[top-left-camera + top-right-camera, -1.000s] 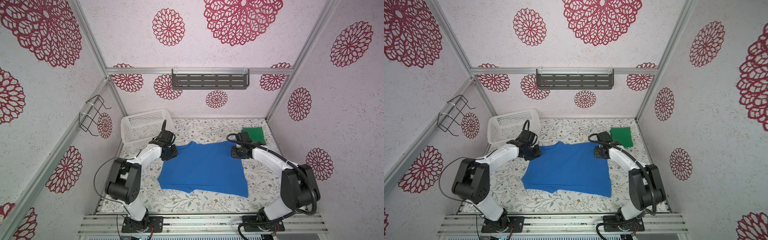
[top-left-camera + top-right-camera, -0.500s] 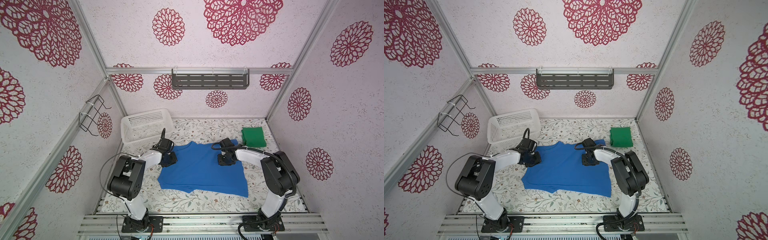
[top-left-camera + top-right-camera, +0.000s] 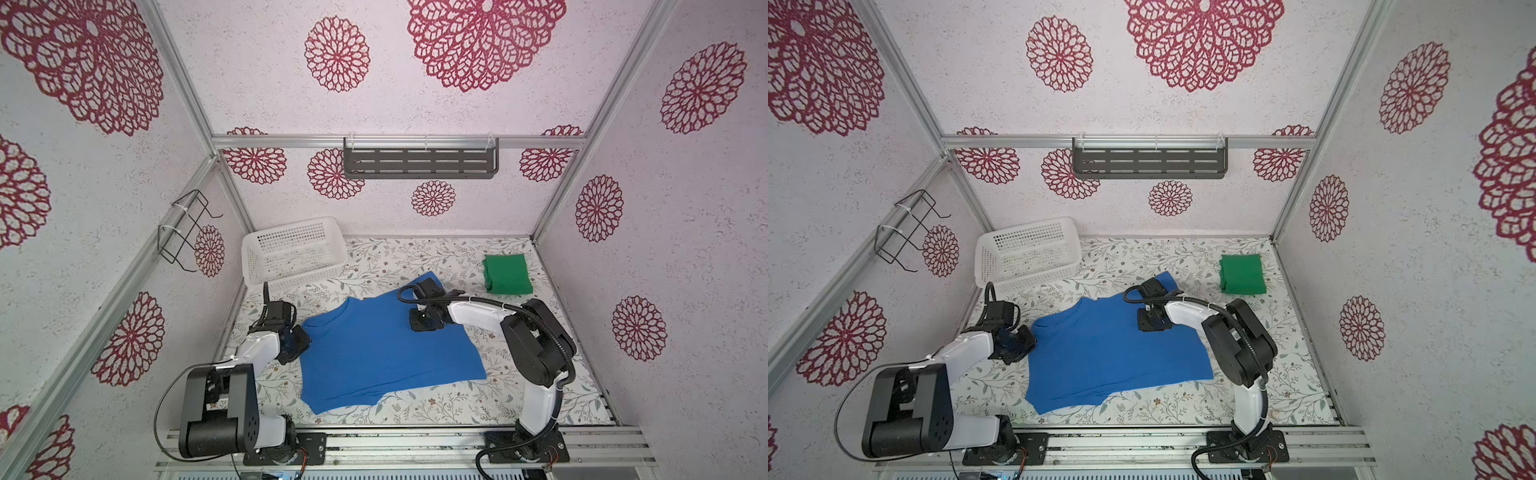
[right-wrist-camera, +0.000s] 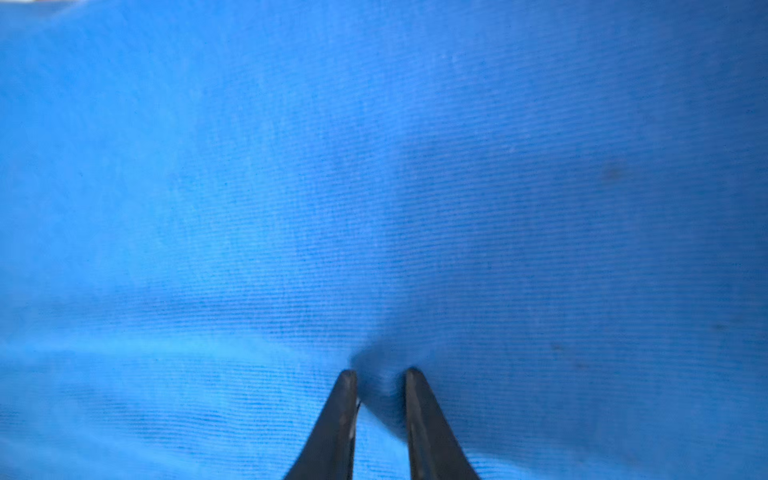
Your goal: Fold and stack the tank tops
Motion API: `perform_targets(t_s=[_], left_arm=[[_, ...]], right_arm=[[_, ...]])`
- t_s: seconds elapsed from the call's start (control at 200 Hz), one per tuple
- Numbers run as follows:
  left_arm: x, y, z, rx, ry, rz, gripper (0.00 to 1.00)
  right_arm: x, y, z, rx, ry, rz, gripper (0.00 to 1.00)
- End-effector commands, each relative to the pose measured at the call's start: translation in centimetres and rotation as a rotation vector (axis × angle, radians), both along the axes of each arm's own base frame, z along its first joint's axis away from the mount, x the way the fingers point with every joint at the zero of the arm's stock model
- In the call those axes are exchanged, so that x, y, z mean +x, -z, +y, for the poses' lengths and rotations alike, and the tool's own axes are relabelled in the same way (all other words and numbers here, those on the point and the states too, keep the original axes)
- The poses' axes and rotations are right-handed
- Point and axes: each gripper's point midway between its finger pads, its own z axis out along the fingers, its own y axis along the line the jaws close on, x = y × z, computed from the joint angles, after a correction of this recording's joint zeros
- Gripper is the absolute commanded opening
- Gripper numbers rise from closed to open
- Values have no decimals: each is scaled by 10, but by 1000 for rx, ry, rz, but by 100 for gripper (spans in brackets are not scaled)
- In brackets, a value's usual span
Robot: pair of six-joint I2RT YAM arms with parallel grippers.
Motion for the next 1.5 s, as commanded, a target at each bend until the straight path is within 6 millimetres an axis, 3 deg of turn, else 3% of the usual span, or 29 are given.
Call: perform_targets(t_s=[0.0,0.245,0.38,0.465,0.555,0.706,0.871,1.001,1.106,1.251,1.386,1.496], left_arm=[[30,-6,-9,-41,62,-51,24],[86,-12,-11,-31,109,-73,23],[108,-11,-11,-1,144,-58,23],[117,-14,-5,37,151,-54,23],[126,-25,2,75,155,-67,23],[138,-46,9,132,170,-96,26],[130,-71,6,171,178,-110,28],[111,-82,-27,200,230,-117,29],[92,-67,-65,121,251,-126,28],[73,-44,-91,76,226,-138,26],[64,-23,-97,77,222,-101,26],[64,-12,-91,112,226,-80,25]], right_arm=[[-1,3,-8,-9,46,27,27],[22,-5,-34,49,172,-17,28],[20,8,-64,7,227,3,29],[13,6,-81,0,261,-3,29],[4,-8,-89,3,270,-16,30],[-4,-47,-85,45,216,-64,39],[27,-73,-99,-59,165,-168,36],[65,-77,-102,-105,141,-222,29],[91,-70,-100,-114,129,-238,25],[122,-51,-92,-91,115,-227,21],[141,-31,-83,-63,118,-210,18],[151,-16,-95,-87,179,-205,15]])
